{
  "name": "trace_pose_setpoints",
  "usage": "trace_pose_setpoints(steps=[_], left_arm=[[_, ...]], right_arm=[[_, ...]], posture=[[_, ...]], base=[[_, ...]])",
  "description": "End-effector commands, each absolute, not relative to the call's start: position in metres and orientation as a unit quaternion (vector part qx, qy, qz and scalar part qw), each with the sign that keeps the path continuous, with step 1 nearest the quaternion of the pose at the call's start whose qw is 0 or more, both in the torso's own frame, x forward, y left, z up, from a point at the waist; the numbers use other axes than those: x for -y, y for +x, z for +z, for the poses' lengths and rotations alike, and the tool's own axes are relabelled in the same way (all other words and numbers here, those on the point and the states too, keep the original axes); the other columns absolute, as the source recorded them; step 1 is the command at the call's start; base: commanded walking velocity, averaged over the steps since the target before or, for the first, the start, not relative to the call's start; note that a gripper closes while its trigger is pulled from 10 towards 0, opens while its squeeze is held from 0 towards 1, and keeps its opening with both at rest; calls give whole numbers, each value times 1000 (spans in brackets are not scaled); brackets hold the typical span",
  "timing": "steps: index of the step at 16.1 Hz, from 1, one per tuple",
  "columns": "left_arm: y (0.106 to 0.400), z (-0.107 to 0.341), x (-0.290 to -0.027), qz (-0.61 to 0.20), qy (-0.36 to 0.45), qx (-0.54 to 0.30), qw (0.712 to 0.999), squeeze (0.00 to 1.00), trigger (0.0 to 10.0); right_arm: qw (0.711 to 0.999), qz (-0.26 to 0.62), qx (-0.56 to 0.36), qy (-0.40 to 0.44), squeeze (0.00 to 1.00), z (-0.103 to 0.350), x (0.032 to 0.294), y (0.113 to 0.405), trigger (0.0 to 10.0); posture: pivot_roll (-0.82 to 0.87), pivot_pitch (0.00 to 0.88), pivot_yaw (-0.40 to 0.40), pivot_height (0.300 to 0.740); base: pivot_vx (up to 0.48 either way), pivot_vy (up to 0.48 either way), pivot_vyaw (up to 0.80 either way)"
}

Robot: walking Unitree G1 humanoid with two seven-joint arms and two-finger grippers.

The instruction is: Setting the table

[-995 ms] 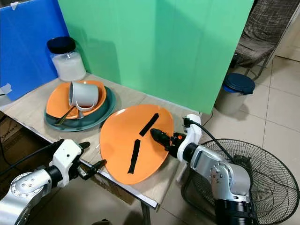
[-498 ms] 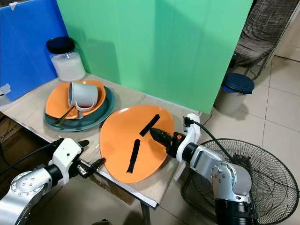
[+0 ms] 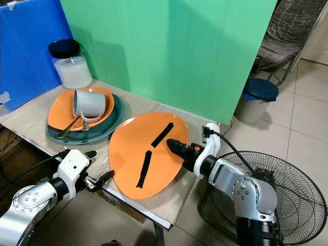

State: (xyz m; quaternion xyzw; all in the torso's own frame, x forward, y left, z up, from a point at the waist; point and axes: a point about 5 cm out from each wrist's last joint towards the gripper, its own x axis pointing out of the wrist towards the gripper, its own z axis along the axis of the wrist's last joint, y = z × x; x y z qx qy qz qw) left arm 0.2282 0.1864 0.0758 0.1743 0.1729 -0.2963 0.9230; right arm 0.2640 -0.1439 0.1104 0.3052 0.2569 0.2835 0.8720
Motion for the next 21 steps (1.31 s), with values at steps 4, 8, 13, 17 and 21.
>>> trace_pose_setpoints(steps=[4,8,13,17,21], left_arm=[[227,67,-191,-272,185,-191,925,0,10000],[241,94,-181,-270,115,-128,947,1000,10000],[247,122,-160,-289,71,-58,953,0,10000],[246,134,-145,-307,62,-39,949,0,10000],[245,156,-138,-283,85,-8,955,0,10000]], right_arm=[[869,290,-248,315,0,116,142,265,0],[871,281,-239,325,0,119,148,264,0],[879,261,-223,332,0,125,164,258,0],[895,231,-165,345,0,149,192,251,0],[924,188,-67,325,0,182,197,235,10000]], posture=[[162,0,23,740],[159,0,31,740],[157,0,40,740],[140,0,56,740],[131,0,59,740]], base=[[0,0,0],[0,0,0],[0,0,0],[0,0,0],[0,0,0]])
